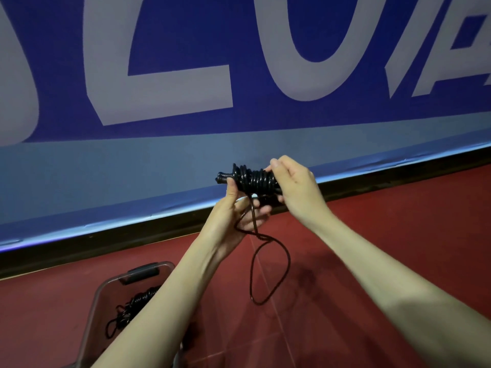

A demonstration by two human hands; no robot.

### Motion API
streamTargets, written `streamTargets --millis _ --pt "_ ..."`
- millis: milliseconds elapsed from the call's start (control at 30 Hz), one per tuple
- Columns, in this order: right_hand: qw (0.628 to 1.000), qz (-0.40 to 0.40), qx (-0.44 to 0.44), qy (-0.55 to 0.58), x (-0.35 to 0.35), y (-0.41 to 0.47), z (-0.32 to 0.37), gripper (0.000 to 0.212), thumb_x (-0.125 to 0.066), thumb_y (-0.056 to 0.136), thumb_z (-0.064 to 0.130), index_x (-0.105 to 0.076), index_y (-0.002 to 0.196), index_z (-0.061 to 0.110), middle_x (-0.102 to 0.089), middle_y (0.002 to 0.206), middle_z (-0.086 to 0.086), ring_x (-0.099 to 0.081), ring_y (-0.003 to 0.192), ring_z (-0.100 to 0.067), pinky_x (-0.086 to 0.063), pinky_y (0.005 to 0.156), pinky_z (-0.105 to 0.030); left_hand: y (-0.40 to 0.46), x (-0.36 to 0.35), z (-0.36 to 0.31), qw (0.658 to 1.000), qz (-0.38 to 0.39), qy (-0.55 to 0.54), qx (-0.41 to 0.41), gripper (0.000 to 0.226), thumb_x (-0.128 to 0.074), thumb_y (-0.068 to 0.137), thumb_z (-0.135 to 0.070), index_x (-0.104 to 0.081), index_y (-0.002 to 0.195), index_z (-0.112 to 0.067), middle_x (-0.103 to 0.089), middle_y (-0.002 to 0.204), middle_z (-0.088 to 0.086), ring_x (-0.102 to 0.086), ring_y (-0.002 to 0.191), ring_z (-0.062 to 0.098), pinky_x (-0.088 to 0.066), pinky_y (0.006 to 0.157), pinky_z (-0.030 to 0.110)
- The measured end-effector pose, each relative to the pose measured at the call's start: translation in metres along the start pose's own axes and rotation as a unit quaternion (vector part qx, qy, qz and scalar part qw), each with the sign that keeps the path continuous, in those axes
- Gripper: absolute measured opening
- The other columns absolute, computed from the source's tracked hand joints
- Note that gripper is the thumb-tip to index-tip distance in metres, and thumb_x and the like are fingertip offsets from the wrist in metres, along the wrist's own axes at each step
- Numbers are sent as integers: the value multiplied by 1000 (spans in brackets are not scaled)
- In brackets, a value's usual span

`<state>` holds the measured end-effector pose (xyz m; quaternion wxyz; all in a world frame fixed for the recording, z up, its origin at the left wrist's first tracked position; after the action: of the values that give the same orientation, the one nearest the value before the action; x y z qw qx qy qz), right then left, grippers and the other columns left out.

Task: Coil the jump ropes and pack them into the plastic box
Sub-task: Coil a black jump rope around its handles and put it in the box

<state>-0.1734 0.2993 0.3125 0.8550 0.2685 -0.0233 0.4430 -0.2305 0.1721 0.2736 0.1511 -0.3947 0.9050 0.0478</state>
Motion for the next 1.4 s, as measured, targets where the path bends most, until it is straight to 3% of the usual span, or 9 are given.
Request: streamTargets --millis 167,467,600,700,867,967,1067,1167,1400 --pt "993 -42 64 -86 6 -2 5 39 -41 104 24 -61 84 -1 -35 48 5 -35 49 -13 -28 50 -24 -3 -3 -5 993 36 99 60 56 -20 97 -60 -55 105 -16 -29 55 -6 -20 40 5 -27 39 17" --pt "936 -174 180 -246 30 5 0 45 -38 95 31 -48 59 5 -30 43 -4 -25 44 -29 -33 44 -37 -17 -32 -8 907 66 416 29 52 -36 103 -42 -51 62 -14 -37 39 -9 -30 34 7 -26 43 23" --pt "942 -137 128 -278 37 6 -12 46 -38 95 34 -47 60 5 -29 45 -4 -29 47 -33 -35 49 -41 -22 -43 -22 816 107 562 -75 39 -48 100 -31 -60 68 -12 -43 49 -9 -42 41 2 -31 46 13" --pt "956 -53 77 -277 38 9 -15 45 -44 99 25 -41 57 10 -27 44 -1 -29 50 -28 -34 55 -40 -27 -38 -31 801 139 574 -97 33 -52 98 -31 -61 70 -16 -47 50 -10 -42 46 4 -31 49 14" --pt "963 192 9 -189 32 3 -11 45 -50 94 17 -30 56 4 -25 55 -5 -23 54 -15 -20 53 -35 -24 -27 -43 824 129 531 -149 34 -66 87 -43 -66 70 -14 -51 59 8 -35 54 16 -30 55 32" --pt "961 259 -43 -85 26 -4 -10 43 -49 96 12 -36 62 -9 -26 58 -9 -21 54 -22 -18 50 -37 -21 -19 -42 888 104 423 -148 31 -70 86 -30 -57 65 -10 -46 55 -1 -36 56 12 -31 56 27" --pt "974 211 -82 35 28 -3 -3 42 -47 99 10 -46 62 -8 -27 49 -5 -22 43 -15 -16 43 -24 -15 -12 -35 939 70 310 -131 35 -54 97 -14 -44 64 -10 -40 51 -15 -33 48 1 -31 50 12" --pt "971 154 -127 132 28 -2 -3 40 -45 100 10 -48 60 2 -34 42 2 -27 35 -8 -22 38 -16 -18 -15 -23 958 55 250 -128 49 -38 102 -35 -54 59 -18 -47 52 -13 -35 50 5 -28 49 14" --pt "938 -32 -215 268 27 -1 -16 45 -47 92 6 -27 55 20 -20 46 5 -17 38 -10 -11 48 -24 -4 -35 1 989 -23 137 -41 35 -39 102 -23 -40 68 -18 -25 49 -9 -20 40 6 -19 40 18"
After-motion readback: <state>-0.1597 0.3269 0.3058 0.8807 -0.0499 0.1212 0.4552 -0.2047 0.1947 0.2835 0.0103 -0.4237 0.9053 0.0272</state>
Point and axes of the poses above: each hand's wrist, its own y-axis towards the middle knuckle, its own x-axis out of the back of the hand, z = x × y, the point moved 4 cm from there along y, towards the middle knuckle
